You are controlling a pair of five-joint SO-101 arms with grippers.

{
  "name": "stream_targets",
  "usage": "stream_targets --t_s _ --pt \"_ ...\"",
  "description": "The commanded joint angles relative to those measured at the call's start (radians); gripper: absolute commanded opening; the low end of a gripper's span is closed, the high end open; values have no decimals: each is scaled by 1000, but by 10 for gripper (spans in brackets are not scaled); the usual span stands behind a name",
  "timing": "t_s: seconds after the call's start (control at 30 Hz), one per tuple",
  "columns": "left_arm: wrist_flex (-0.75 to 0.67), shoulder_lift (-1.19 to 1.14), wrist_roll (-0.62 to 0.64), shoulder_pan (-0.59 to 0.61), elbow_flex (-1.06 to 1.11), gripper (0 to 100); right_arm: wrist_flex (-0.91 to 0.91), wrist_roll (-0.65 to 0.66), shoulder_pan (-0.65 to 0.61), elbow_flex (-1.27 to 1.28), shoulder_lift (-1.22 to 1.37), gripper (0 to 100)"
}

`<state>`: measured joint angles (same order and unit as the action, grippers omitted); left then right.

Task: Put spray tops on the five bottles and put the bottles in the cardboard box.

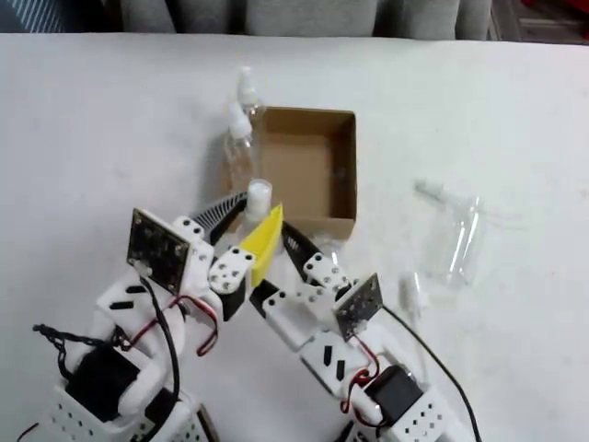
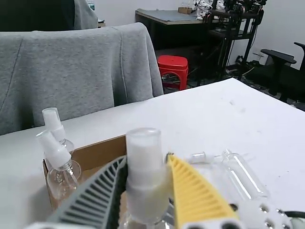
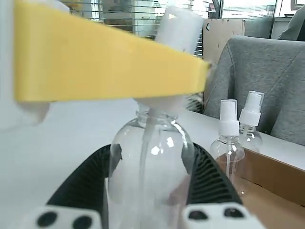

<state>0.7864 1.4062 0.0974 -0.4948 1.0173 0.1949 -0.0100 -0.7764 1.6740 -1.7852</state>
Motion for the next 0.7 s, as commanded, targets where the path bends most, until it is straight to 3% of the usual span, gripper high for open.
stream_targets --t_s 0.0,0.13,0.43,0.67 --pt "14 -2 -6 -5 34 21 -24 3 31 -2 -16 16" --pt "12 -2 -6 -2 40 64 -24 5 31 -2 -16 16" --pt "12 -1 -5 16 40 415 -21 8 33 -2 -16 16" --pt "15 -1 -6 18 40 439 -19 8 33 -2 -15 16"
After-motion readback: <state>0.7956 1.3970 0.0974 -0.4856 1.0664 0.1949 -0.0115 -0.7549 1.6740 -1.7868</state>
